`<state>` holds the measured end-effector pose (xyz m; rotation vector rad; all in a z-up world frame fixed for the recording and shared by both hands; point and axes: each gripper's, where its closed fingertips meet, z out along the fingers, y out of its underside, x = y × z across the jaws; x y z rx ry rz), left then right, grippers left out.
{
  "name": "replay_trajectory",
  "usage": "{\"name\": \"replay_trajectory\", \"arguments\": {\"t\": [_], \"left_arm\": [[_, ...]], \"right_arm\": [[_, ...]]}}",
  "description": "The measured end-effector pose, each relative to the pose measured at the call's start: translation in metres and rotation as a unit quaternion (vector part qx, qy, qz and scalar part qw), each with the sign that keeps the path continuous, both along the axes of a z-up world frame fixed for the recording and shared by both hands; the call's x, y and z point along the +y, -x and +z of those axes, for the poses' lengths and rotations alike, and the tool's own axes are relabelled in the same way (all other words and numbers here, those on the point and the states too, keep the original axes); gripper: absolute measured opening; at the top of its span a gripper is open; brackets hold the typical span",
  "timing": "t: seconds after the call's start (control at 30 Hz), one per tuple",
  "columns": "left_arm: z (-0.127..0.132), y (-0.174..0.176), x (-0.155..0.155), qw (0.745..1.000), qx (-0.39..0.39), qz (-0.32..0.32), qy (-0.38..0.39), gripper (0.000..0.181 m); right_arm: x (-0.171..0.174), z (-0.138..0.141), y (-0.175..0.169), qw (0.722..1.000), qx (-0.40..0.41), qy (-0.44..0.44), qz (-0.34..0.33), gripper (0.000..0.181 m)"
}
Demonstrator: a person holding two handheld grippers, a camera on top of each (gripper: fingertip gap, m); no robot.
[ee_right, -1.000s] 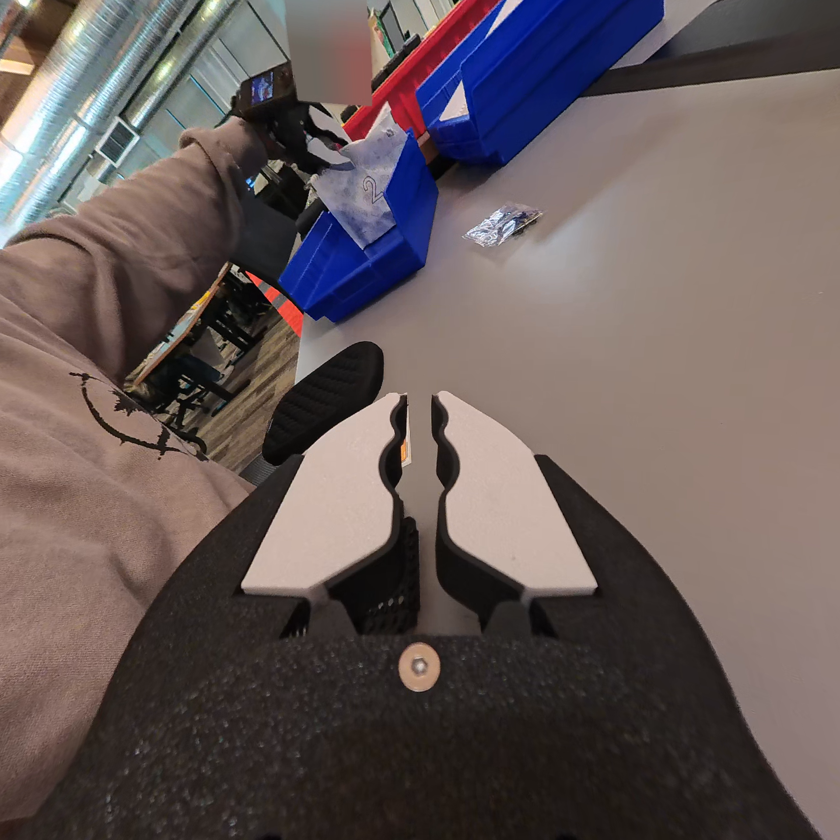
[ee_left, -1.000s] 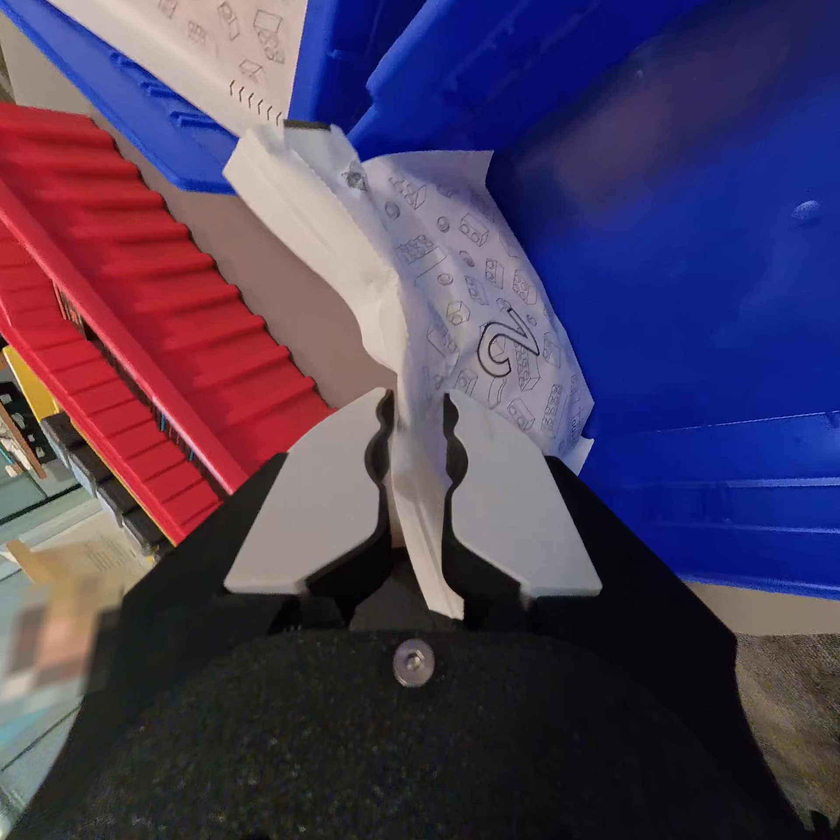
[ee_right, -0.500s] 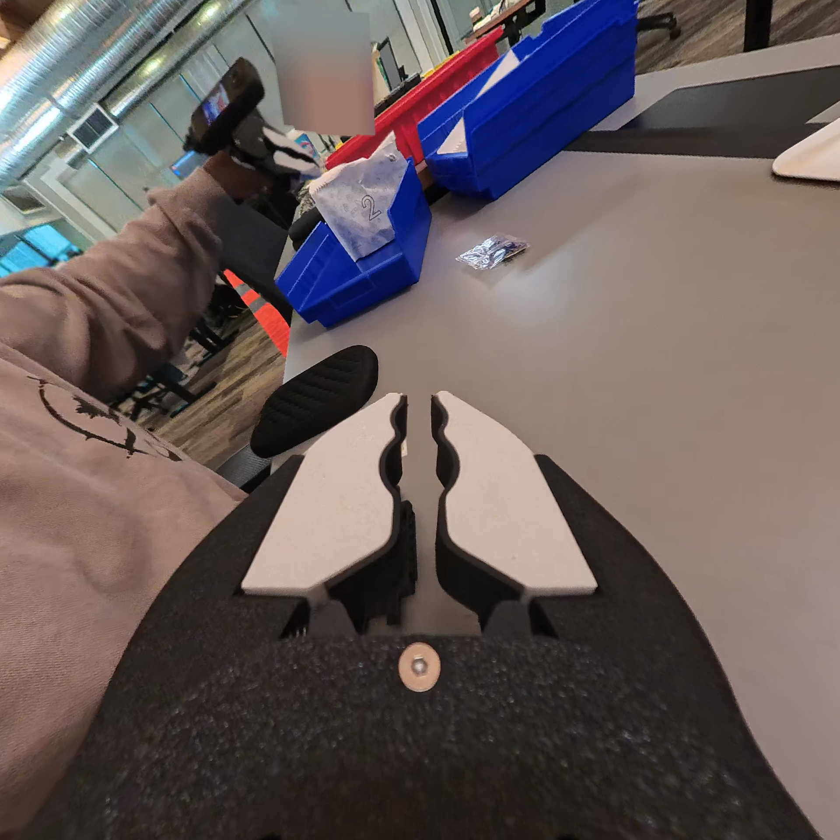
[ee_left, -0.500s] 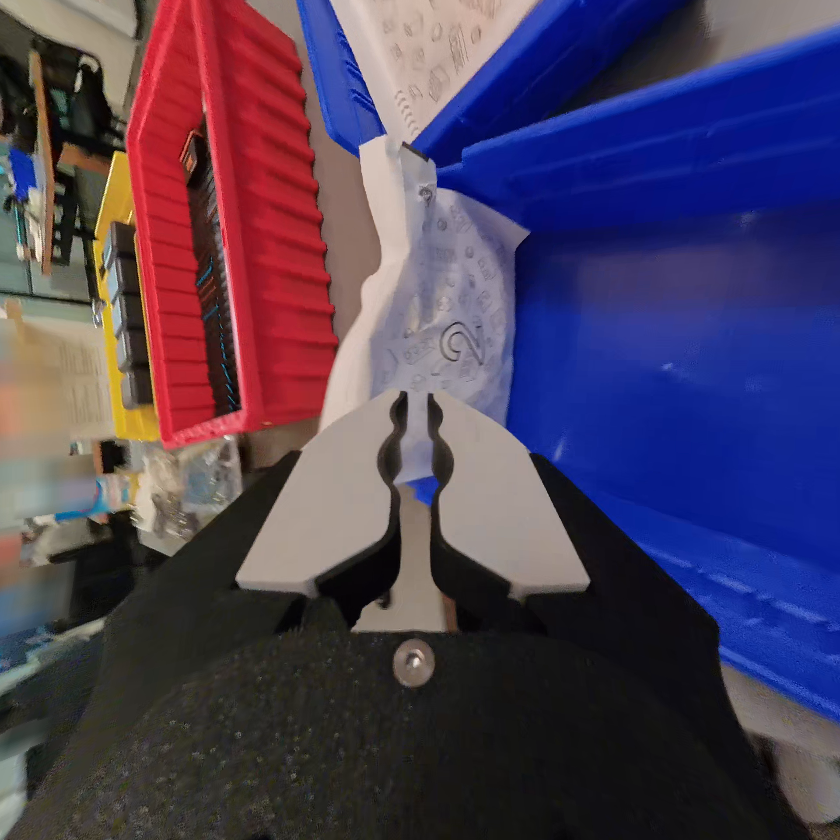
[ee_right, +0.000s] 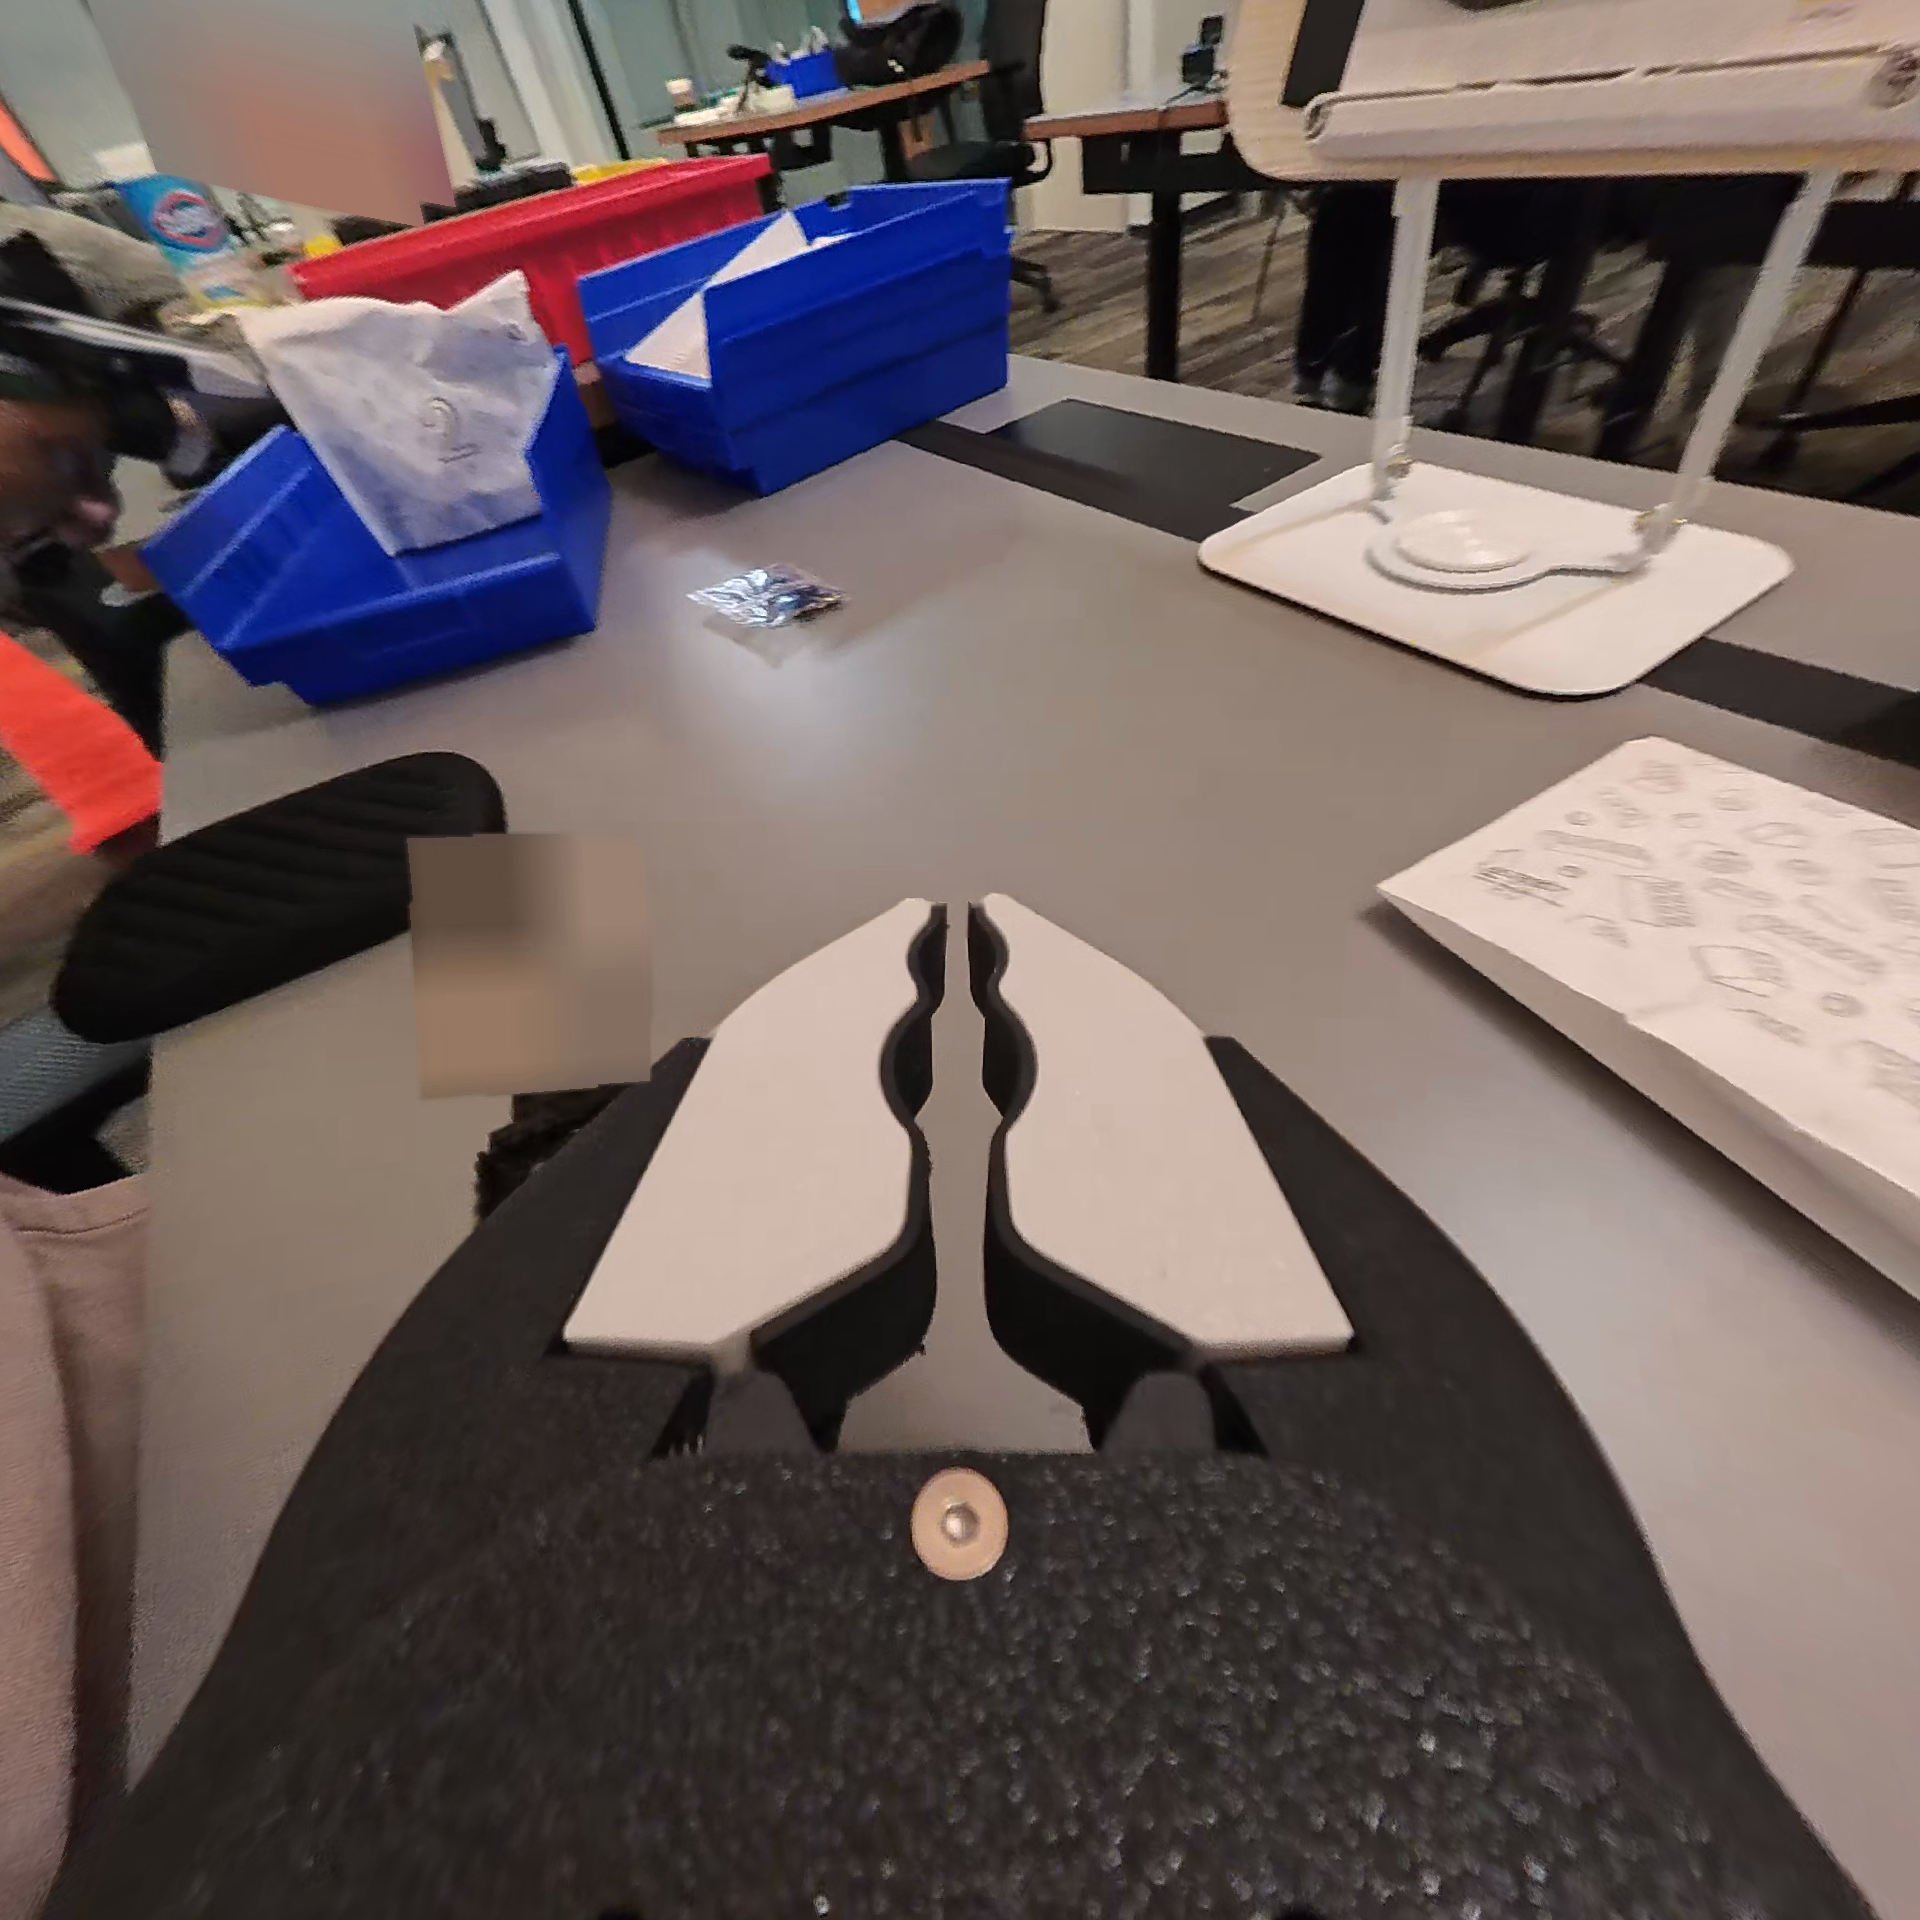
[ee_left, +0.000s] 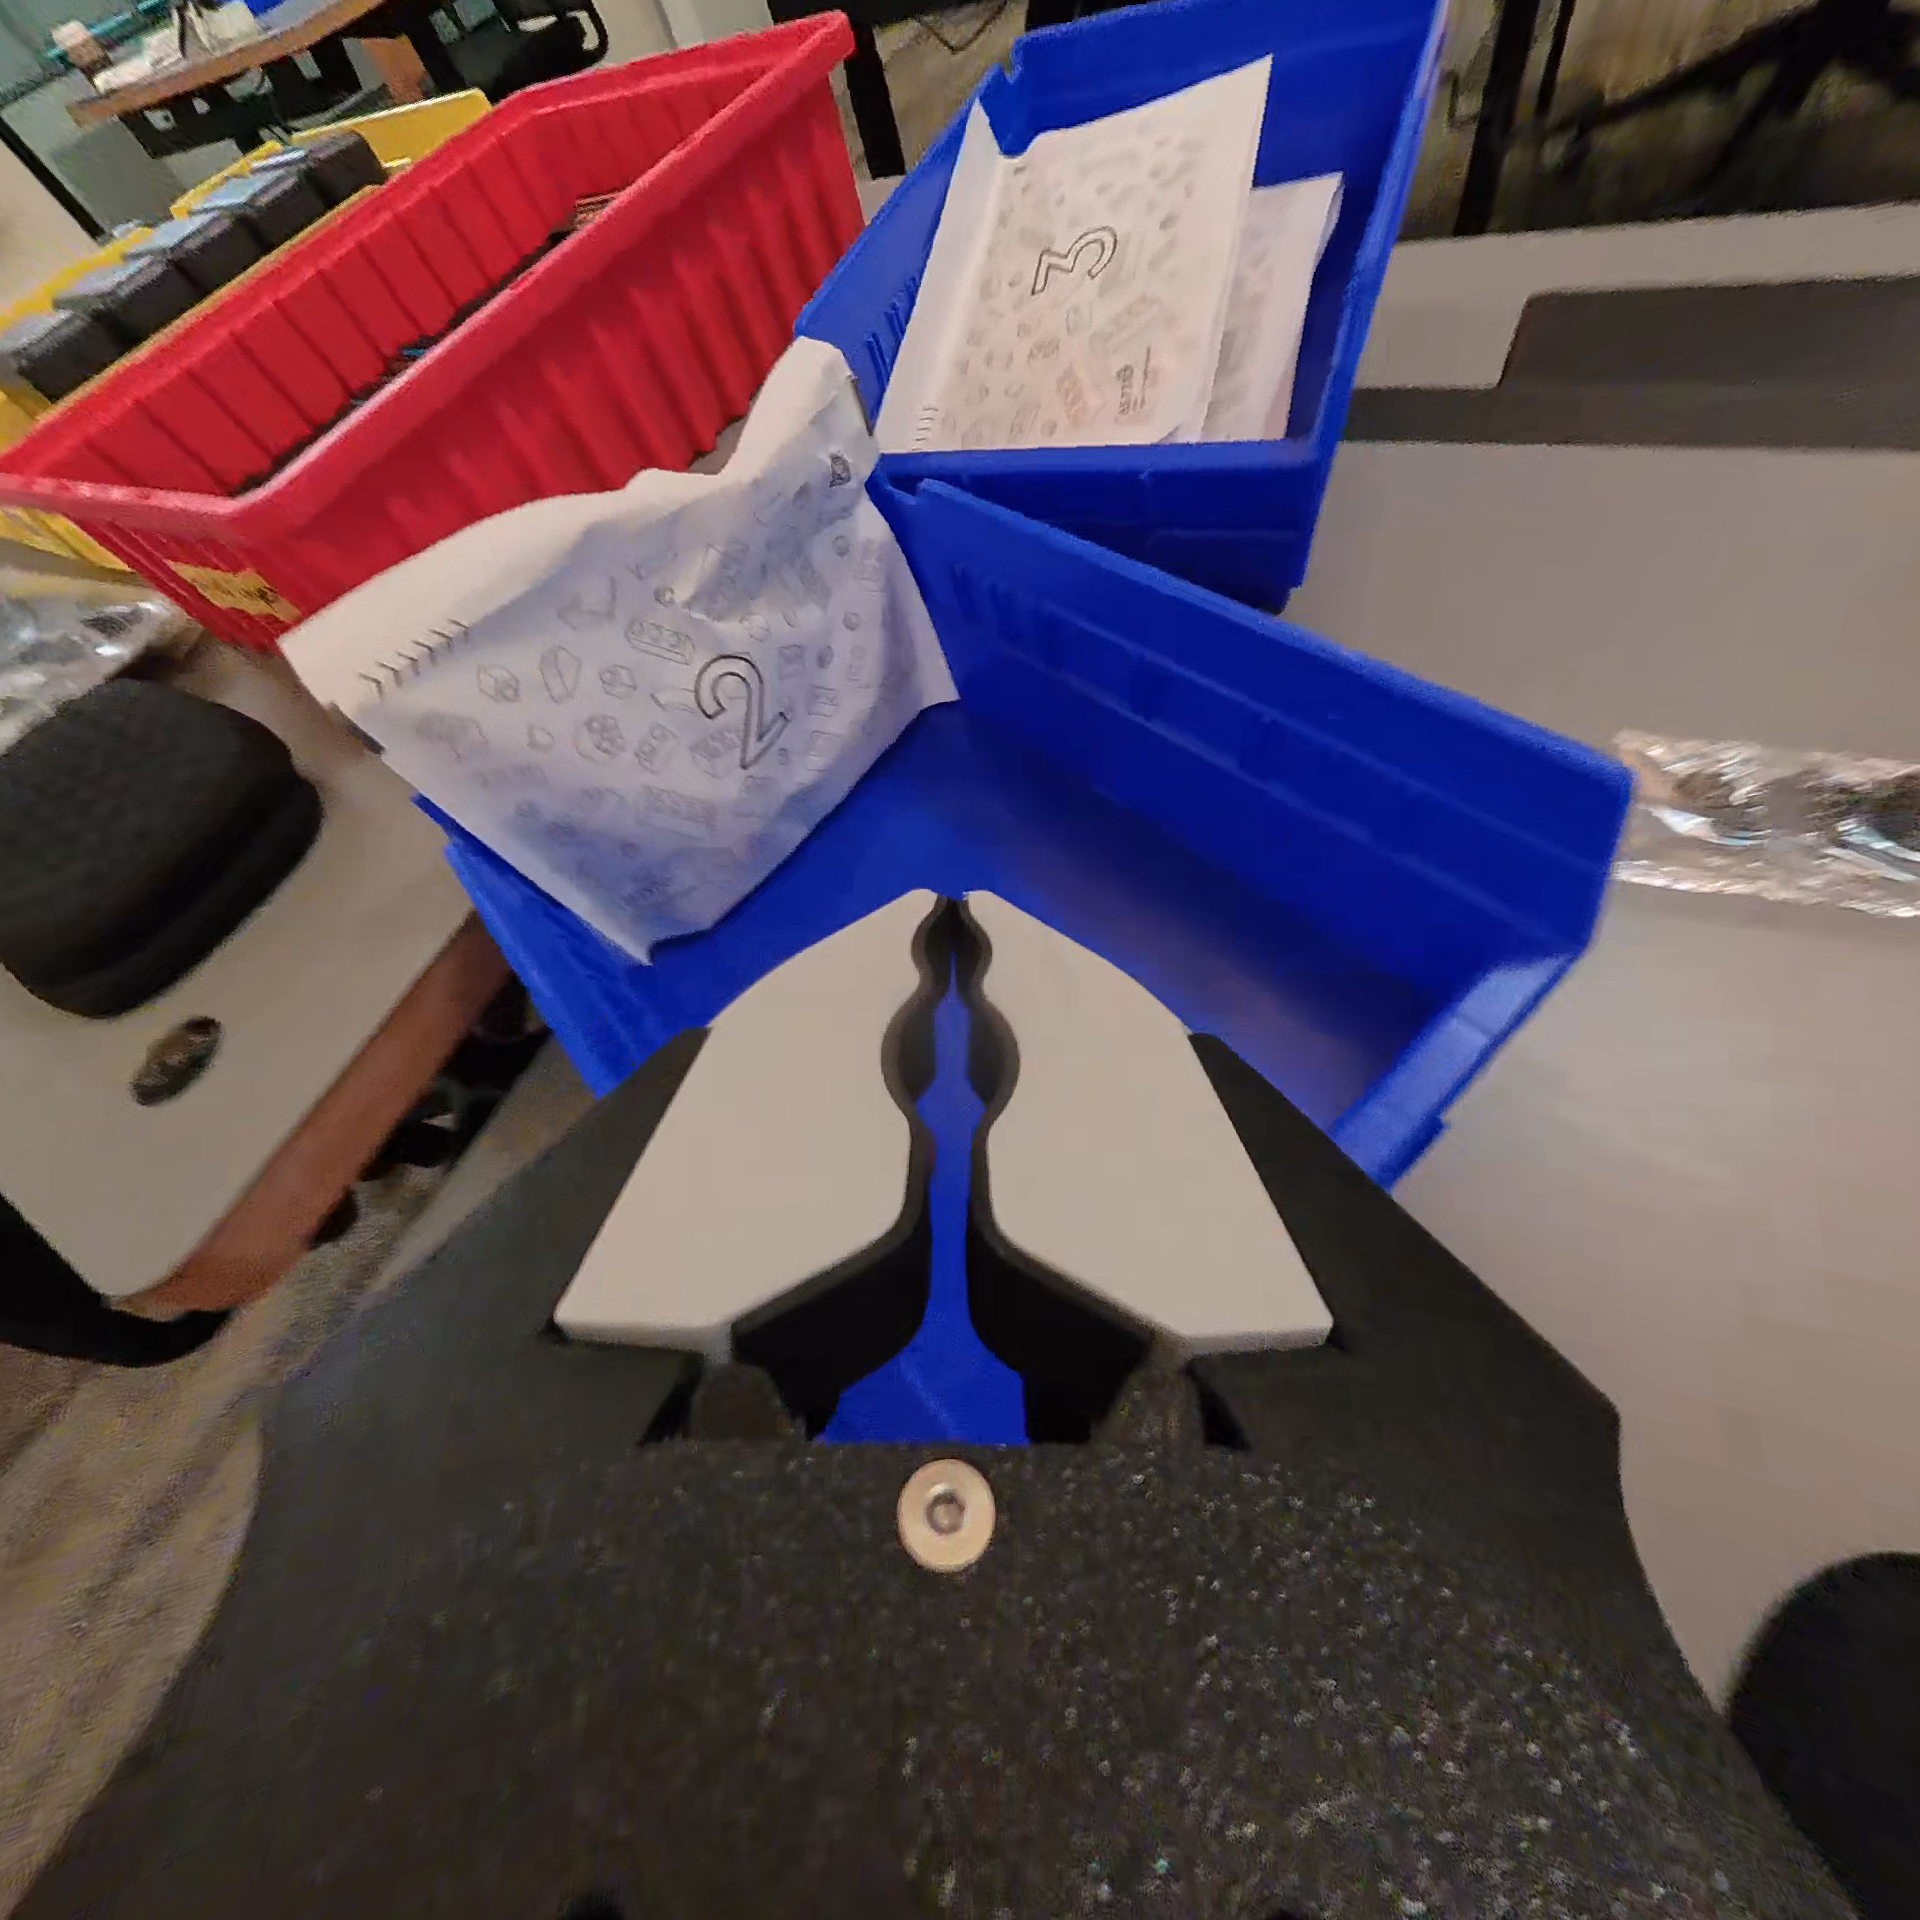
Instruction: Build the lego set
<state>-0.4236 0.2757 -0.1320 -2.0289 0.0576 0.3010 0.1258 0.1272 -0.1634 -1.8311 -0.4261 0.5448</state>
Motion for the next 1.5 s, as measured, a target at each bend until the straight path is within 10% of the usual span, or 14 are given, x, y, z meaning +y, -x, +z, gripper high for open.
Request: {"name": "replay_trajectory", "arguments": {"t": [0.27, 0.57, 0.9, 1.03, 1.5], "left_arm": [[-0.009, -0.088, -0.019, 0.995, -0.051, -0.050, -0.068, 0.000], [-0.036, -0.224, -0.036, 0.963, -0.092, -0.246, -0.063, 0.000], [-0.053, -0.255, -0.030, 0.948, -0.091, -0.304, -0.034, 0.001], [-0.047, -0.240, -0.029, 0.952, -0.087, -0.289, -0.038, 0.003], [-0.057, -0.292, -0.069, 0.892, -0.141, -0.428, 0.033, 0.007]], "right_arm": [[-0.018, -0.008, -0.050, 0.993, -0.033, -0.004, -0.117, 0.000], [-0.043, -0.026, -0.143, 0.957, -0.120, 0.046, -0.259, 0.006], [0.052, -0.079, -0.223, 0.898, -0.413, 0.083, -0.129, 0.064], [0.074, -0.104, -0.237, 0.846, -0.516, 0.120, -0.057, 0.024], [0.000, -0.076, -0.044, 0.852, -0.522, 0.010, 0.045, 0.000]]}}
